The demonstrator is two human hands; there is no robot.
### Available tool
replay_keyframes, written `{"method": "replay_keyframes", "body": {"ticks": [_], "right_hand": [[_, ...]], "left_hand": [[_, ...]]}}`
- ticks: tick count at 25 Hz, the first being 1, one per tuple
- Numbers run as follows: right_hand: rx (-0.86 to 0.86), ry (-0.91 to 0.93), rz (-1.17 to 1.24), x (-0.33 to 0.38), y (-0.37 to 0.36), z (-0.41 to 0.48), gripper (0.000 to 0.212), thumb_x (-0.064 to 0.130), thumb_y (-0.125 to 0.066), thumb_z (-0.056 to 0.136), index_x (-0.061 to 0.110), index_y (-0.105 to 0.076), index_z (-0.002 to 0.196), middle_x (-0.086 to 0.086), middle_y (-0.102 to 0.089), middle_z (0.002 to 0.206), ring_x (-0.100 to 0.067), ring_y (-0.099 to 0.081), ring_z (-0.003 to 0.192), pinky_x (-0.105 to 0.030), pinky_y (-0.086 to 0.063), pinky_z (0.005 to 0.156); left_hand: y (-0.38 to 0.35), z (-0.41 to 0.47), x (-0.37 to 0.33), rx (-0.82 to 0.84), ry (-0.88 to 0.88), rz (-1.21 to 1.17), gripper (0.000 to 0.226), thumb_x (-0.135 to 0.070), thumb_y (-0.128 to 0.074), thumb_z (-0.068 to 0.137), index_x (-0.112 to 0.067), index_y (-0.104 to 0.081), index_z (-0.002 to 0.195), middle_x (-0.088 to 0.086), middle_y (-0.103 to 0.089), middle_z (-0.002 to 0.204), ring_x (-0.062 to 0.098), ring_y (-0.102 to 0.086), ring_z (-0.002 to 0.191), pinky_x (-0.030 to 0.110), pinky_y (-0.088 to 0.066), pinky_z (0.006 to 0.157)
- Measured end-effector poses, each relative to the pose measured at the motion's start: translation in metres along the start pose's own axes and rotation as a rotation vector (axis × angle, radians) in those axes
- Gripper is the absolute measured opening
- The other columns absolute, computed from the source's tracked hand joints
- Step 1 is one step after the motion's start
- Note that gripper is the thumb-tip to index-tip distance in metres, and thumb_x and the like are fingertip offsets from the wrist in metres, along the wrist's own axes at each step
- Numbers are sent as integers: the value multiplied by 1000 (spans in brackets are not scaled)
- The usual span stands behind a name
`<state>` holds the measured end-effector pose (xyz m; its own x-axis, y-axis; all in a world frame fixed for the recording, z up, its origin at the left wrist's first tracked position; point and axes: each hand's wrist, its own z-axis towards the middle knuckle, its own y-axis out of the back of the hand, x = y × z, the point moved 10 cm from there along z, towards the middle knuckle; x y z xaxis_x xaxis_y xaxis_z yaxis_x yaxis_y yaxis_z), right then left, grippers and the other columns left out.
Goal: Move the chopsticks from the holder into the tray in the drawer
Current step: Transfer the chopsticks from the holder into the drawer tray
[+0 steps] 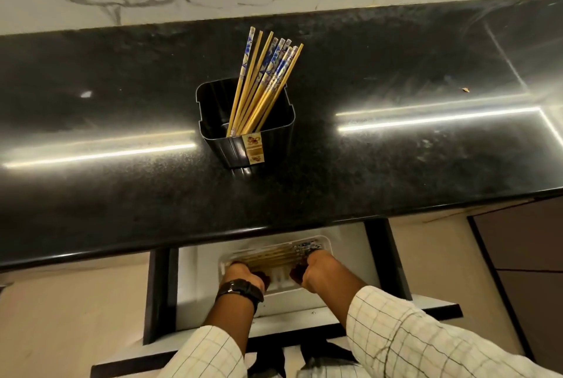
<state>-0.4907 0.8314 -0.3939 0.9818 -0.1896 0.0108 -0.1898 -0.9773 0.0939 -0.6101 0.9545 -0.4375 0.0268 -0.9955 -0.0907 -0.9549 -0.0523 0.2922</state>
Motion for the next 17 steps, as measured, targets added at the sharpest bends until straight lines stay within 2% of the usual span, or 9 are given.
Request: {"method": "replay_keyframes", "body": {"ticks": [1, 2, 3, 5, 7, 9, 11, 14, 17], "right_hand": [[7, 13, 18, 3, -1, 5, 25, 11, -54, 105, 3, -57, 128, -21, -64, 131, -36, -61, 125, -47, -53, 102], [14, 27, 13, 5, -1, 0, 27, 13, -54, 105, 1, -57, 129, -20, -65, 133, -33, -61, 128, -44, -52, 105], [26, 26, 3, 4, -1, -1, 30, 15, -54, 105, 0, -57, 131, -19, -65, 134, -31, -61, 129, -43, -52, 106], [58, 42, -18, 7, -4, -4, 31, 19, -55, 105, 1, -57, 131, -21, -67, 129, -33, -63, 125, -44, -54, 104], [99, 48, -62, 8, -7, -10, 30, 22, -55, 105, -1, -56, 124, -23, -67, 111, -37, -64, 119, -47, -55, 100], [150, 97, -85, 11, -9, -22, 26, 22, -57, 104, 0, -56, 117, -23, -65, 100, -39, -66, 109, -48, -59, 91], [185, 202, -134, 17, -10, -40, 21, 19, -59, 102, 0, -61, 112, -21, -68, 94, -32, -68, 84, -42, -61, 69], [204, 473, -217, 35, -10, -92, 20, 20, -62, 100, 3, -68, 92, -7, -63, 64, -17, -57, 53, -28, -49, 46], [329, 832, -294, 60, -27, -178, 24, 19, -61, 99, 8, -63, 78, 0, -48, 51, -10, -40, 42, -23, -34, 40]], "left_hand": [[-1, -5, -2, 60, -4, -12, 25, -14, -54, 99, -5, -60, 121, 16, -57, 137, 39, -51, 132, 54, -42, 111], [-4, 5, -6, 96, -38, 27, 33, -14, -49, 100, -5, -55, 131, 19, -54, 136, 42, -49, 132, 56, -41, 111], [-8, 22, -15, 122, -92, 119, 37, -17, -47, 99, -4, -52, 134, 20, -53, 137, 44, -48, 132, 57, -41, 110], [-7, 53, -22, 83, -79, 172, 45, -30, -46, 94, -14, -54, 135, 14, -55, 137, 42, -51, 127, 58, -43, 106], [-9, 24, -21, 153, -34, 77, 45, -31, -45, 93, -18, -55, 135, 11, -57, 140, 41, -53, 126, 59, -45, 98], [-7, -38, -20, 226, -39, -1, 36, -26, -47, 97, -11, -56, 129, 15, -59, 131, 40, -56, 117, 56, -46, 87], [1, -69, -23, 250, -108, -88, 28, -23, -53, 98, -10, -56, 122, 18, -57, 117, 34, -57, 93, 48, -49, 77], [19, -117, -33, 244, -289, -122, 18, -26, -66, 94, -10, -60, 101, 9, -54, 79, 18, -47, 59, 34, -45, 54], [30, -171, -60, 324, -542, -211, 24, -24, -71, 92, -18, -54, 76, 1, -41, 62, 13, -35, 51, 29, -33, 47]]}}
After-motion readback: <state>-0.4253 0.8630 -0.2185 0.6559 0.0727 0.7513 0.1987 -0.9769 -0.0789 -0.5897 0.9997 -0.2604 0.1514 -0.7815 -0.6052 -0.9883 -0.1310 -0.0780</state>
